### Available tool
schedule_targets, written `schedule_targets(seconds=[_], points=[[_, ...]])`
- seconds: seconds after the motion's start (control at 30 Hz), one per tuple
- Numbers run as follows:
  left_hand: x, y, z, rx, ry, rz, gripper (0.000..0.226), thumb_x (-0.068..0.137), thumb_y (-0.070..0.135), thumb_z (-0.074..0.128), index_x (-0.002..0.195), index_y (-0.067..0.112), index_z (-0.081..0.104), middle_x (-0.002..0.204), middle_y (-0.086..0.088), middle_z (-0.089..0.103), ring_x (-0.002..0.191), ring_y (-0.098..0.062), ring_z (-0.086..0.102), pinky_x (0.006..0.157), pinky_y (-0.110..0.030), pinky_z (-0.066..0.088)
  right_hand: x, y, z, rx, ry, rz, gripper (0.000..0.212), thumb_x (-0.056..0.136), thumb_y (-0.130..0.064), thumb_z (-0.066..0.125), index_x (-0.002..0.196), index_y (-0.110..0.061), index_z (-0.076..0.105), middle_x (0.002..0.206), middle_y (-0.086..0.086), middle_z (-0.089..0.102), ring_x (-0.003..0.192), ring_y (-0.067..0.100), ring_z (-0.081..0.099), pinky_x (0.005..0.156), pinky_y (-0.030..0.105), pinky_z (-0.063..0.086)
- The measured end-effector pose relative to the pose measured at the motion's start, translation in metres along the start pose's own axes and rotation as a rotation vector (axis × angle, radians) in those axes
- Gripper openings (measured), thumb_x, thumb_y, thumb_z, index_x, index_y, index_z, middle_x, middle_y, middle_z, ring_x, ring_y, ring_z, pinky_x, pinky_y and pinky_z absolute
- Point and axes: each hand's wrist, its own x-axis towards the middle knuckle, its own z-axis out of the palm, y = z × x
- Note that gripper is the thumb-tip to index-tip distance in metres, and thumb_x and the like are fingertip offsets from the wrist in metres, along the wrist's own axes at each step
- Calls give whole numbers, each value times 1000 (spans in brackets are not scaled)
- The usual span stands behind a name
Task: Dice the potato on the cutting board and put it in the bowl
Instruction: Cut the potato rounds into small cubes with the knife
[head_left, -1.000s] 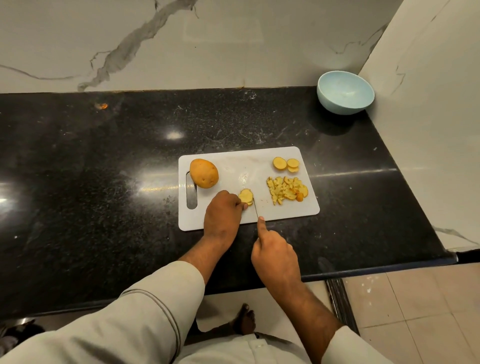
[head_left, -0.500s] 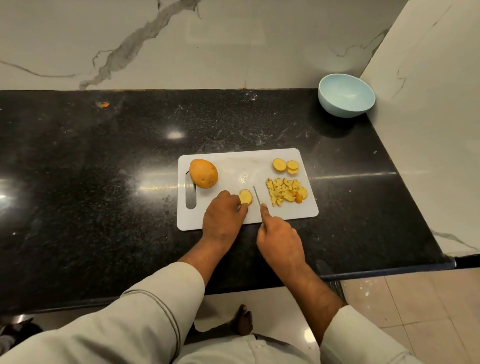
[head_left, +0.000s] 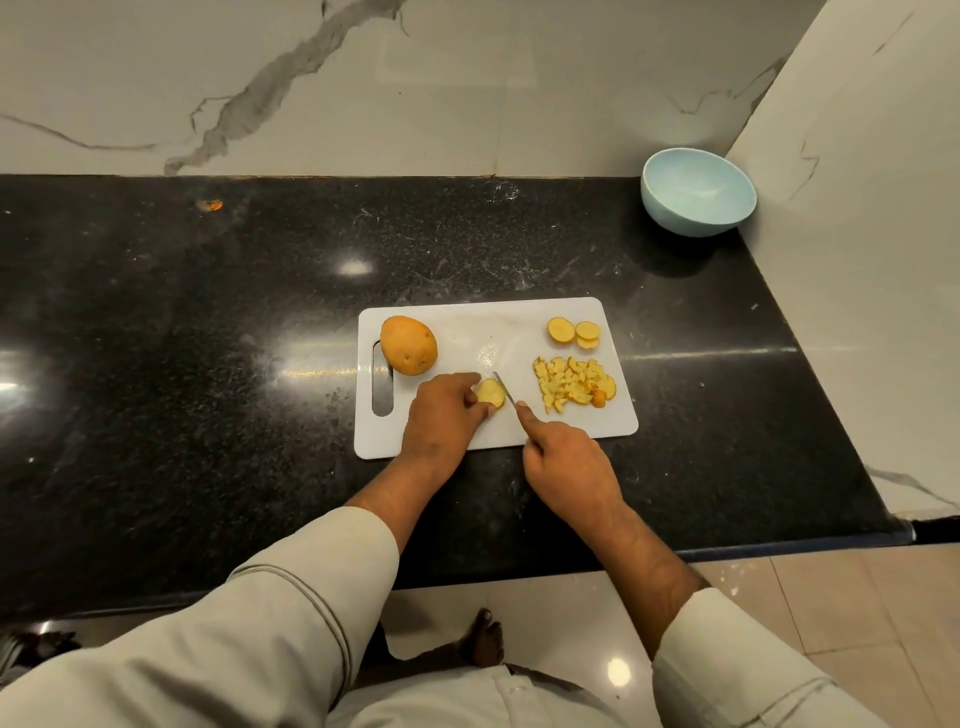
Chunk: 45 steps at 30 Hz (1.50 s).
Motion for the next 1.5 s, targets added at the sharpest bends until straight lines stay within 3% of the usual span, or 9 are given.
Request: schedule_targets(seconds=[0.27,0.47,0.67,0.77,0.9,1.0,1.2,1.5], points=[[-2,1,1,23,68,-55,40,79,29,77,114,12,67,97,-2,63,90,-18,60,83,-32,50,1,8,-1,38,33,-2,51,97,-27,38,147,-32,34,99,4,64,86,18,58,78,40,52],[-10,5,8,145,108,-22,23,90,28,65,96,7,71,92,-5,57,86,-20,55,72,-28,42,-3,9,2,65,17,-13,51,97,-27,38,148,-33,33,90,0,60,81,16,55,75,38,51],[-12,6,10,175,106,15,26,92,28,63,97,5,73,91,-8,60,86,-22,55,79,-38,48,-4,9,1,65,25,-11,51,98,-27,39,148,-32,32,94,1,62,83,16,56,76,38,51],[-12,4,9,125,121,-6,24,89,29,66,98,7,72,92,-6,60,88,-23,57,78,-35,49,-6,8,2,66,29,-1,52,98,-28,38,149,-31,30,96,2,60,84,16,56,78,38,52],[-7,-1,3,72,21,17,58,82,33,73,134,18,54,116,-1,53,108,-17,53,92,-28,43,-11,6,5,56,53,8,52,99,-27,38,150,-28,27,93,1,58,83,15,56,77,38,52],[4,-1,-2,159,-110,69,69,81,34,74,142,21,44,118,0,48,111,-18,50,86,-22,36,-13,-1,8,25,49,12,53,100,-25,37,151,-26,25,89,0,54,80,16,55,73,35,50],[13,7,0,342,-167,127,45,86,31,68,128,15,59,109,-4,47,98,-25,55,77,-27,40,-9,-16,16,-31,57,54,54,100,-25,34,153,-23,19,94,3,54,84,19,58,72,35,48],[21,18,1,339,-155,46,39,84,26,73,118,8,66,108,-10,57,99,-29,59,74,-28,40,-3,-25,26,-91,39,66,55,100,-24,32,153,-20,17,105,8,57,89,24,60,72,37,48]])
